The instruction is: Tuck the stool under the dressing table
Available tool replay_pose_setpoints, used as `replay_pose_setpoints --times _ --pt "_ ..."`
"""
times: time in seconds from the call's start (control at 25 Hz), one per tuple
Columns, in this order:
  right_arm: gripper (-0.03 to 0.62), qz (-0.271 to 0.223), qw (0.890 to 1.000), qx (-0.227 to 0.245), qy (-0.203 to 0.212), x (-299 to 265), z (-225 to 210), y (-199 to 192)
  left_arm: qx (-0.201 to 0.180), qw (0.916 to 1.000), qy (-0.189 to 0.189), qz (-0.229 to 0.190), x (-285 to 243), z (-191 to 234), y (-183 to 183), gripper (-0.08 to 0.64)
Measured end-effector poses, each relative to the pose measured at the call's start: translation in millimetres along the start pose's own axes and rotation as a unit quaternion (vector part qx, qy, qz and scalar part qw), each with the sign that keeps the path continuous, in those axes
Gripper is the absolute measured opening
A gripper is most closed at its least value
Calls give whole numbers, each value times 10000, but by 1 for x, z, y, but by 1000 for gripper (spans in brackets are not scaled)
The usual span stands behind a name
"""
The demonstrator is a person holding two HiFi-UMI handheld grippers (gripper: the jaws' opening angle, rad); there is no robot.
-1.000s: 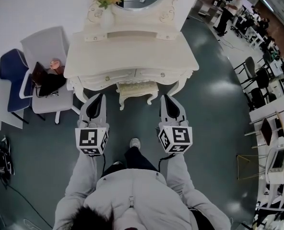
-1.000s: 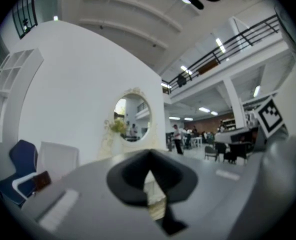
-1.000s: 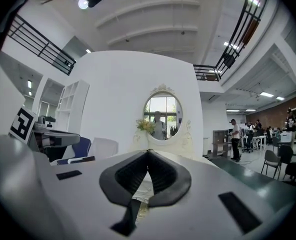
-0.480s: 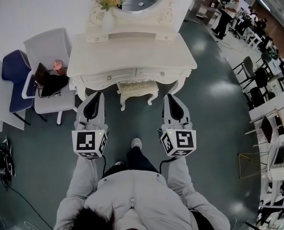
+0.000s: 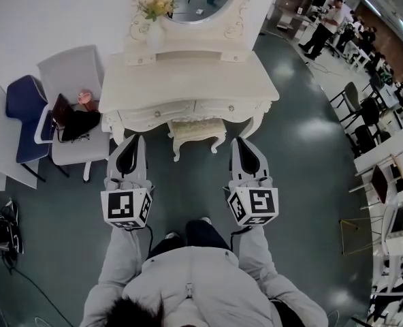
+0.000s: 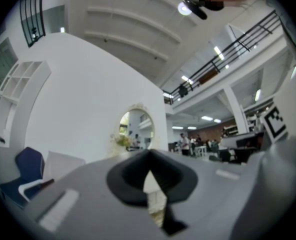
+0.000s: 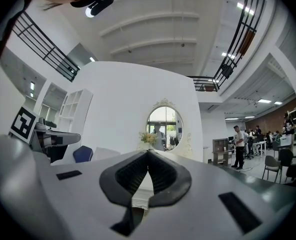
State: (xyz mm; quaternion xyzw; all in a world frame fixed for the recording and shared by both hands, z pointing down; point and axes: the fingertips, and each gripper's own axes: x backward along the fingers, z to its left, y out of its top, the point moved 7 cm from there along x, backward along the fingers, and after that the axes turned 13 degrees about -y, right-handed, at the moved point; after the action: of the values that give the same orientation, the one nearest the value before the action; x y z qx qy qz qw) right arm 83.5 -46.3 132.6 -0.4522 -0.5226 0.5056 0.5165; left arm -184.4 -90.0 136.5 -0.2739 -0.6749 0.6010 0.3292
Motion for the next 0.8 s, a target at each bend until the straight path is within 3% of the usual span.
replay_pose_setpoints --times 0.8 --pt "2 -105 9996 2 266 -5 -29 12 -73 9997 178 -167 -16 -31 21 8"
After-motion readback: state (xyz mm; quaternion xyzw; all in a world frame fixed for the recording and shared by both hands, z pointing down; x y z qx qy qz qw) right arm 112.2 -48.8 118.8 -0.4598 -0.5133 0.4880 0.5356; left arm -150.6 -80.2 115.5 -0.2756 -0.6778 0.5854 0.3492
